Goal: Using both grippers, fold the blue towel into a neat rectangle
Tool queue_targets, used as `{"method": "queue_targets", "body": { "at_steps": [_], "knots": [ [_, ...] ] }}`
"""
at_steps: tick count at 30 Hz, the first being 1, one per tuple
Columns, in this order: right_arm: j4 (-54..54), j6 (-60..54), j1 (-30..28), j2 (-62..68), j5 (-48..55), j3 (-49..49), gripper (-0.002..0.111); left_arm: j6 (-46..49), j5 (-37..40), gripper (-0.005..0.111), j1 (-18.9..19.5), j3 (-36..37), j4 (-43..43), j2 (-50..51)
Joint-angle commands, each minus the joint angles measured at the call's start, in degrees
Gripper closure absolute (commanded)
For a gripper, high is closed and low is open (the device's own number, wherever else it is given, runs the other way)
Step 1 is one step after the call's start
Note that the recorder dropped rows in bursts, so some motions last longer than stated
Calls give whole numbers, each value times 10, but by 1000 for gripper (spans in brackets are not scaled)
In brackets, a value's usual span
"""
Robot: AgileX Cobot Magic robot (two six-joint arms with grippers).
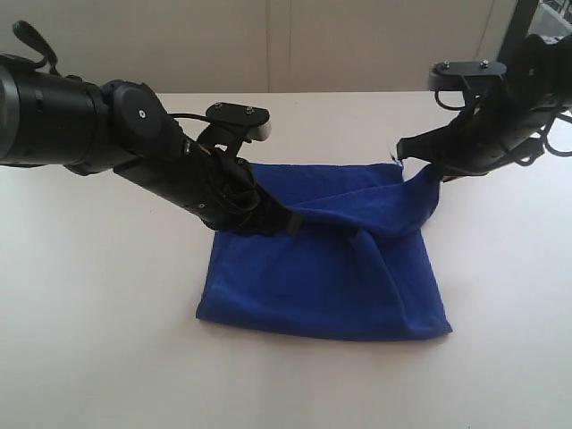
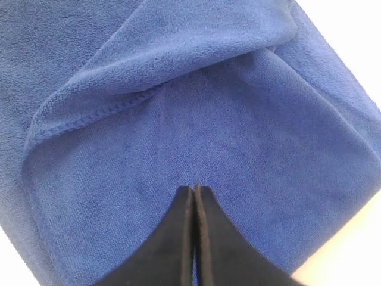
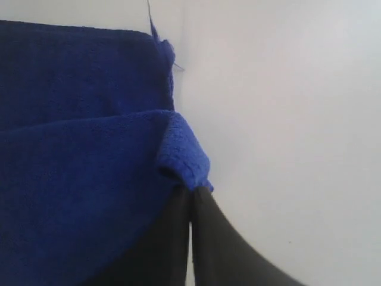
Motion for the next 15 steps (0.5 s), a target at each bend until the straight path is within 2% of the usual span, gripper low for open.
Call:
{"method": "queue_targets", "body": {
  "at_steps": [1,7,10,15],
  "knots": [
    [-1,-6,0,8,-1,4,108,3,10,107,-4,-4,-6,-1],
    [-17,-6,0,22,8,5,108,9,7,107,-4,-4,-6,-1],
    [-17,-6,0,22,8,5,103,14,1,107,-4,-4,-6,0],
    [-14,-23,0,2,7,5,108,33,5,107,-4,-5,-6,13]
  ]
}}
